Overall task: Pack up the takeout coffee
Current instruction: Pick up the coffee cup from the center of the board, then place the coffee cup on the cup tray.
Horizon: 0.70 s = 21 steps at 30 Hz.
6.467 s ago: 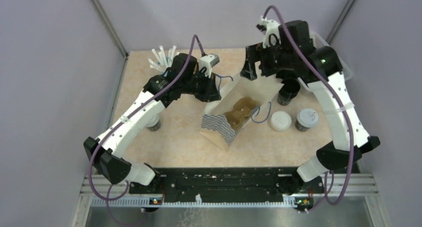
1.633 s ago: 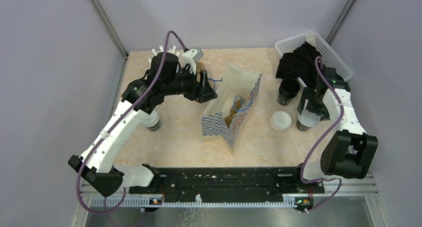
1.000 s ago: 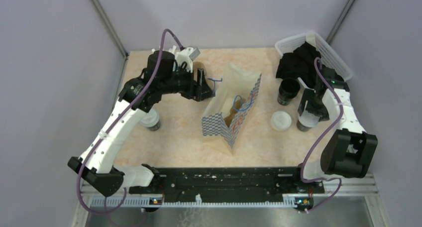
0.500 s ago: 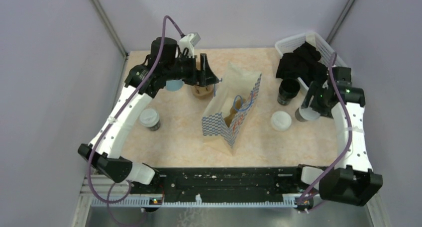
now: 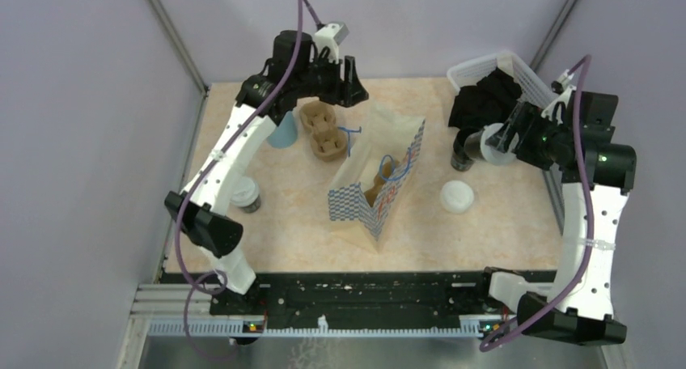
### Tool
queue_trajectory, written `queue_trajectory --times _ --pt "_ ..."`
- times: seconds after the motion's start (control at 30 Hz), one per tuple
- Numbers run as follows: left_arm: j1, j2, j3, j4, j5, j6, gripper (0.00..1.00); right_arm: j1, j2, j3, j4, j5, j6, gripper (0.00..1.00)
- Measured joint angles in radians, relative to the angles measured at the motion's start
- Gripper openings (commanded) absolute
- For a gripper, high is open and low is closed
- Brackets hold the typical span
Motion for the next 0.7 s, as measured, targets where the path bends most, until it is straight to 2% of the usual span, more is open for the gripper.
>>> queue_trajectory --times 0.1,0.33,0.47,0.6,0.7 --pt "-0.004 0.103 0.098 -0.021 0.013 0.027 0.67 0.002 0.022 0.078 -0.022 -0.039 0.001 0.68" --pt "-0.065 0.188 0.108 -0.105 -0.098 0.035 0.58 0.009 0.088 0.22 -0.068 -0.091 0.009 0.67" --pt "-0.087 0.188 0.097 -0.123 -0.166 0.038 0.48 0.02 0.116 0.288 -0.076 -0.123 0.025 0.66" --pt "-0.085 0.188 0.065 -0.128 -0.216 0.038 0.28 0.077 0.141 0.32 -0.073 -0.144 0.052 0.66" --pt "-0.084 0.188 0.052 -0.129 -0.243 0.027 0.18 0.157 0.172 0.348 -0.067 -0.145 0.079 0.66"
